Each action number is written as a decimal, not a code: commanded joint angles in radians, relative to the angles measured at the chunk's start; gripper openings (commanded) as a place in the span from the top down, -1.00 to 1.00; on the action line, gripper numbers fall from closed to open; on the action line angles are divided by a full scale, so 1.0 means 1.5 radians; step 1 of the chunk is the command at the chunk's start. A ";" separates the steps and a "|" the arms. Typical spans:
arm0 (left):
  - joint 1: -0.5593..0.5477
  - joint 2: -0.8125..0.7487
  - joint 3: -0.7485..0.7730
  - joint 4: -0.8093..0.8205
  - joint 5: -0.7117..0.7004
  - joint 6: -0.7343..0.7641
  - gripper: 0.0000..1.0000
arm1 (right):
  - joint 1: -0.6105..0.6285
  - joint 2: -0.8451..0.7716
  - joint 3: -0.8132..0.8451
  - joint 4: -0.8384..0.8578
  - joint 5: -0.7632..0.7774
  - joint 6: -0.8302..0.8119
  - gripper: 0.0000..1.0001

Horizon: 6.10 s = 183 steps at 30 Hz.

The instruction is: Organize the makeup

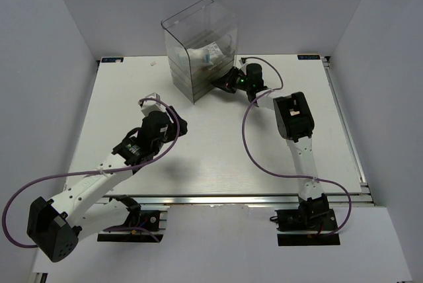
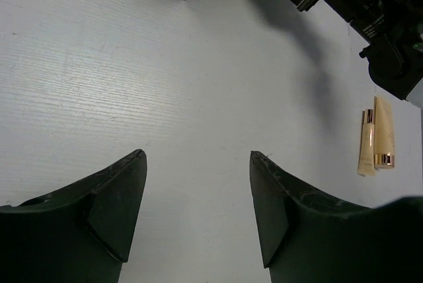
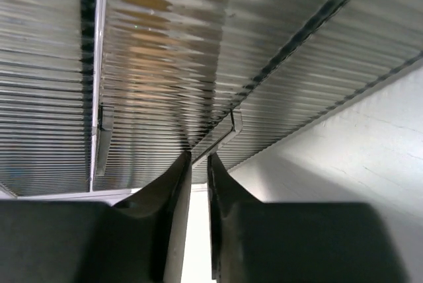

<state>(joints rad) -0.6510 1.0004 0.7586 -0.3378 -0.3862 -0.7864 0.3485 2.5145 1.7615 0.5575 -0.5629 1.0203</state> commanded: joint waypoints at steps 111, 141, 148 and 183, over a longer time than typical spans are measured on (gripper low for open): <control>0.058 -0.052 -0.083 0.181 0.109 0.014 -0.87 | 0.091 -0.333 -0.098 -0.332 0.193 -1.650 0.94; 0.061 -0.026 -0.097 0.220 0.125 0.011 -0.67 | -0.224 -0.512 -0.223 -0.742 0.204 -0.737 -0.11; 0.066 0.017 -0.096 0.270 0.152 0.016 -0.77 | -0.316 -0.587 -0.356 -0.784 0.340 -0.749 -0.72; 0.076 0.002 -0.084 0.240 0.133 0.029 -0.78 | -0.067 -0.505 -0.267 -0.567 0.218 -1.000 0.61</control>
<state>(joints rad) -0.5446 1.0283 0.6102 0.0448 -0.1699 -0.7563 0.1875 1.7832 1.2201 -0.4030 -0.1825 -0.3721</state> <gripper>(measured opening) 0.892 0.291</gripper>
